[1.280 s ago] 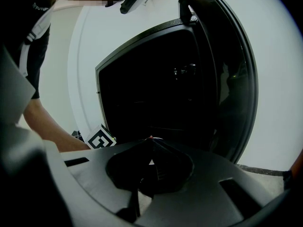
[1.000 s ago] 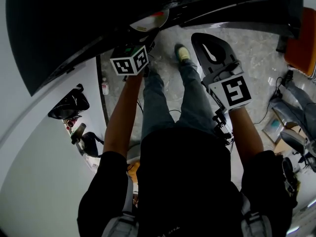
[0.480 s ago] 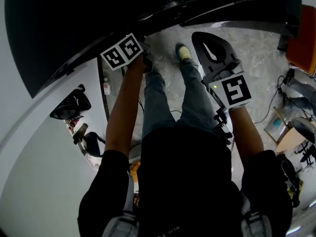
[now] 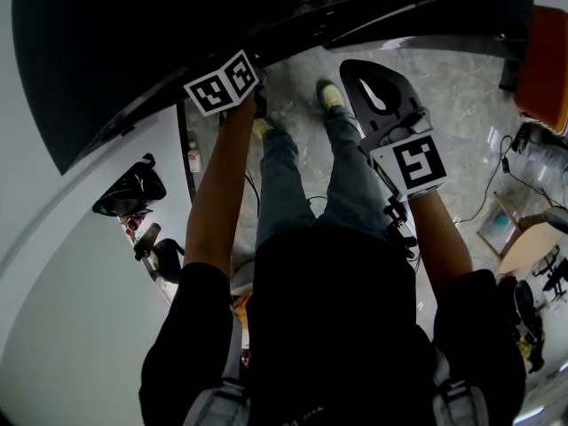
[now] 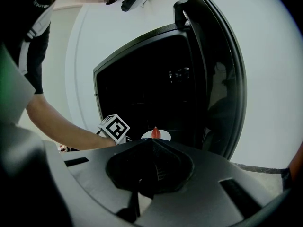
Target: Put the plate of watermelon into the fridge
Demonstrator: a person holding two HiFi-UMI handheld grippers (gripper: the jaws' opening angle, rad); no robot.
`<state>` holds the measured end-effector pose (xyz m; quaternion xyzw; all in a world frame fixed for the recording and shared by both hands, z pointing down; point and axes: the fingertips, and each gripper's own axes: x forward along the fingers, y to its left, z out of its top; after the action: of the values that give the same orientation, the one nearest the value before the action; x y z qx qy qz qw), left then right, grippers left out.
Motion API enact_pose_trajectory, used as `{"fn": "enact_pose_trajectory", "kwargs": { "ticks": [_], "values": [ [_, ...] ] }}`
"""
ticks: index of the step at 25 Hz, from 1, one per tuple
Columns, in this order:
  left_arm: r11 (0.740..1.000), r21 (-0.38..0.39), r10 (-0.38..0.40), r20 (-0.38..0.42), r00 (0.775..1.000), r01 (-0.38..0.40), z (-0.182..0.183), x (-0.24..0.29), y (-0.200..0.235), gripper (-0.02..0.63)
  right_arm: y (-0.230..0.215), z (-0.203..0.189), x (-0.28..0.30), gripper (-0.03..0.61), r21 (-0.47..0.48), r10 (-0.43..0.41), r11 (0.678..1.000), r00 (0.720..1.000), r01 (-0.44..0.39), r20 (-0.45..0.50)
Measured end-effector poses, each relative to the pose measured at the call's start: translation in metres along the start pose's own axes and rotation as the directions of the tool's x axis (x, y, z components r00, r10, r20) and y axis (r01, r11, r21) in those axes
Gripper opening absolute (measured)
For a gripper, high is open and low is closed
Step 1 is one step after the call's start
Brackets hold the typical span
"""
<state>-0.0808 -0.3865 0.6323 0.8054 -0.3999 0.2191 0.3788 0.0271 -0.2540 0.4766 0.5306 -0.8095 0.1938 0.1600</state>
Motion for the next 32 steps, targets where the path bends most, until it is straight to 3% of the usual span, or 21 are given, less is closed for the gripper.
{"fn": "enact_pose_trajectory", "kwargs": {
  "ticks": [3,8,12,17,21,26,32],
  "values": [
    [1.000,0.005,-0.012,-0.004,1.000,0.012,0.001,-0.008,-0.006,0.012,0.001,0.005,-0.010,0.008,-0.008,0.001,1.000,1.000,-0.001,-0.010],
    [0.998,0.007,-0.060,0.021,0.998,0.060,-0.003,-0.040,-0.032,0.041,-0.011,0.044,-0.029,0.008,-0.040,-0.002,0.999,0.996,0.006,0.088],
    [0.985,0.128,-0.123,0.043,0.991,0.117,0.000,-0.076,-0.070,0.041,-0.024,0.063,-0.045,0.008,-0.053,0.003,0.999,0.994,0.003,0.111],
    [0.960,0.253,-0.153,0.112,0.982,0.121,0.018,-0.118,-0.118,0.041,-0.047,0.076,-0.075,0.008,-0.041,0.024,0.999,0.994,-0.020,0.111],
    [0.966,0.238,-0.150,0.203,0.968,0.100,0.036,-0.149,-0.147,0.041,-0.065,0.103,-0.095,0.008,-0.045,0.034,0.999,0.976,-0.024,0.217],
    [0.975,0.213,-0.135,0.312,0.941,0.069,0.051,-0.189,-0.177,0.041,-0.075,0.097,-0.113,0.008,-0.066,0.074,0.996,0.984,-0.064,0.162],
    [0.979,0.197,-0.129,0.384,0.914,0.055,0.062,-0.224,-0.208,0.041,-0.080,0.115,-0.130,0.008,-0.076,0.077,0.995,0.972,-0.061,0.222]
  ]
}}
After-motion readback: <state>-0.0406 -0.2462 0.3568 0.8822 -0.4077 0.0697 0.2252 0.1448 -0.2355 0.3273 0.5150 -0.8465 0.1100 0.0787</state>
